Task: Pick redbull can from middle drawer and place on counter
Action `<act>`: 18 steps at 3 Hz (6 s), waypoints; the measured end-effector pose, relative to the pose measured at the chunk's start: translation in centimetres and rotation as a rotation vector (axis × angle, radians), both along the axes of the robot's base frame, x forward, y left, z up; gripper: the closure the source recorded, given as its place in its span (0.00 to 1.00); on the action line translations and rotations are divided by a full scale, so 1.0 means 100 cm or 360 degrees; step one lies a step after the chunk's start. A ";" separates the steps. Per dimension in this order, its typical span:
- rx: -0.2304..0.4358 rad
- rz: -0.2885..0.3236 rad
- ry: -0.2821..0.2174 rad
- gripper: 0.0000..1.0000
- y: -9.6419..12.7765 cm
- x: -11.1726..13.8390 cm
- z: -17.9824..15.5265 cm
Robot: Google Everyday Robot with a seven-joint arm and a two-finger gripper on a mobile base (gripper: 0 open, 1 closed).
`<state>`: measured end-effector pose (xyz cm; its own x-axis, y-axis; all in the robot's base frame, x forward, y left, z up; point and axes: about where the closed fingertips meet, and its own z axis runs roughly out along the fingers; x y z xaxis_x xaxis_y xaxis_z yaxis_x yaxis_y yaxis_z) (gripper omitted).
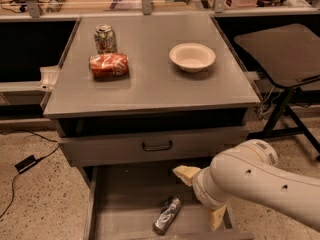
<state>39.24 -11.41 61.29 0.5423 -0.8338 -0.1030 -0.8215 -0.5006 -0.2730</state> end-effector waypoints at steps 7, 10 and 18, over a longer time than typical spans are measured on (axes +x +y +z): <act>-0.0111 0.0687 0.0275 0.18 0.045 0.045 -0.221; 0.0055 0.0588 0.0257 0.81 0.061 0.047 -0.243; -0.0029 0.0000 -0.0202 1.00 -0.079 0.110 0.126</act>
Offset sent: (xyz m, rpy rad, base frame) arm 0.0517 0.0092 -0.1331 -0.1702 0.2678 0.2738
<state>50.26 -19.29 73.86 0.5502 -0.8348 -0.0181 -0.7808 -0.5067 -0.3656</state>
